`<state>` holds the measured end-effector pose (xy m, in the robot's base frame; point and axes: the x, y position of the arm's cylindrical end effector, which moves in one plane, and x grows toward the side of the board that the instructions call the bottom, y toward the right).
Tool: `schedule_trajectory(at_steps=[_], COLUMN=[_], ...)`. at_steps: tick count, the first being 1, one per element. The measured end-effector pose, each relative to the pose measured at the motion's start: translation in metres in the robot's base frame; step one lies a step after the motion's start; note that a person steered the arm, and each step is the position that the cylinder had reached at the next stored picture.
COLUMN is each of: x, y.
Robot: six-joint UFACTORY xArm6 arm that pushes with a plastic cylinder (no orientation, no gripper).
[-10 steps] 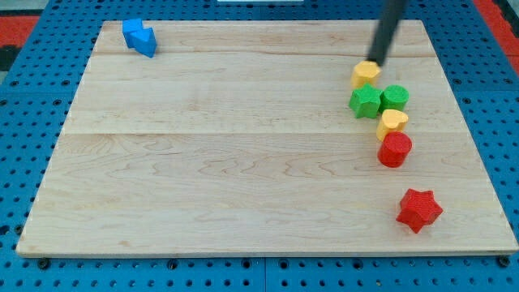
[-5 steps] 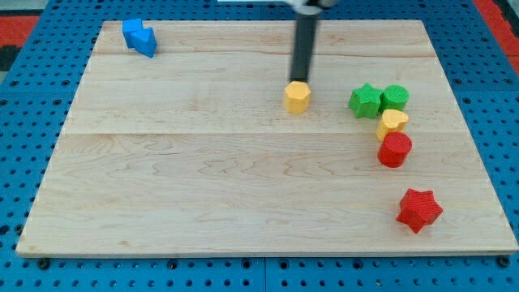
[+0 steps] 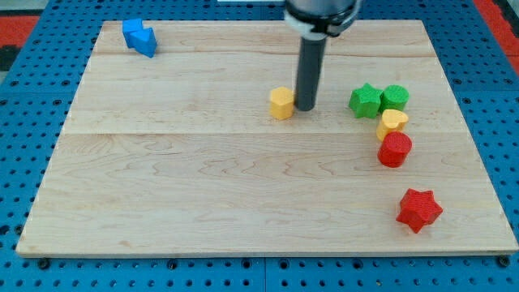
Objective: Push the hexagon to the bottom left corner
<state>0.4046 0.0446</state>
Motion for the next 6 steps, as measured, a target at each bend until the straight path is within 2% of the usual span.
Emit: schedule_trajectory(at_steps=[1, 2, 3, 4, 5, 6], x=[0.016, 0.017, 0.014, -0.021, -0.038, 0.028], y=[-0.043, -0.056, -0.008, -0.001, -0.084, -0.123])
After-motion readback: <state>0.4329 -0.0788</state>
